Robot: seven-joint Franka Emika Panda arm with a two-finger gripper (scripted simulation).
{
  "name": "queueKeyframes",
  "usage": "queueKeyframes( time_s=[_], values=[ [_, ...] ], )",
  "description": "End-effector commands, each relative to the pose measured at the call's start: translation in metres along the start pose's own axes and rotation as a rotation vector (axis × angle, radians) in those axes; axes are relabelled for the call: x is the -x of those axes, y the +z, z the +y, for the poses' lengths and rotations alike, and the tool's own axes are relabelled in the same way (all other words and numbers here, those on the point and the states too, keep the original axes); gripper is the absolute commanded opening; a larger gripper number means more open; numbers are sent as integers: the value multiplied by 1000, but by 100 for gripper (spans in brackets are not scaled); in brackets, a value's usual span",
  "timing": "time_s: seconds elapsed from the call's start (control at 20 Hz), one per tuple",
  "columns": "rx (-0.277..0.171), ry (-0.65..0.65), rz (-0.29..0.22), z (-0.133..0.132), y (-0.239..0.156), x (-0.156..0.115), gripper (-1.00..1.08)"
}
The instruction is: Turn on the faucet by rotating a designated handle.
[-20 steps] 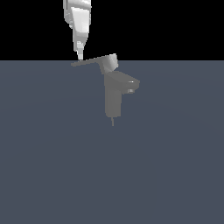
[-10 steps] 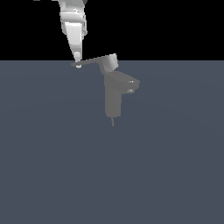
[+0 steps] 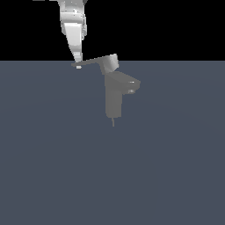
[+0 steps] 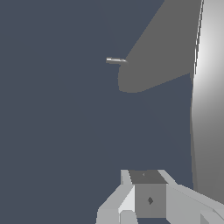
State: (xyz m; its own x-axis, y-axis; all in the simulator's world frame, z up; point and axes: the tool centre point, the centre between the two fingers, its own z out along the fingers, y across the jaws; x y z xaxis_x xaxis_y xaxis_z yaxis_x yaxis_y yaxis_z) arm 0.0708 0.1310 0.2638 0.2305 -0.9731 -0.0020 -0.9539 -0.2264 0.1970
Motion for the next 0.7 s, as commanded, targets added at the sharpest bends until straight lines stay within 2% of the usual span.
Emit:
queueKeyframes(
  time_s=[0.0, 0.65],
  values=[
    [0, 0, 0, 5, 0, 0, -100],
    [0, 0, 0, 36, 0, 1, -100]
  ],
)
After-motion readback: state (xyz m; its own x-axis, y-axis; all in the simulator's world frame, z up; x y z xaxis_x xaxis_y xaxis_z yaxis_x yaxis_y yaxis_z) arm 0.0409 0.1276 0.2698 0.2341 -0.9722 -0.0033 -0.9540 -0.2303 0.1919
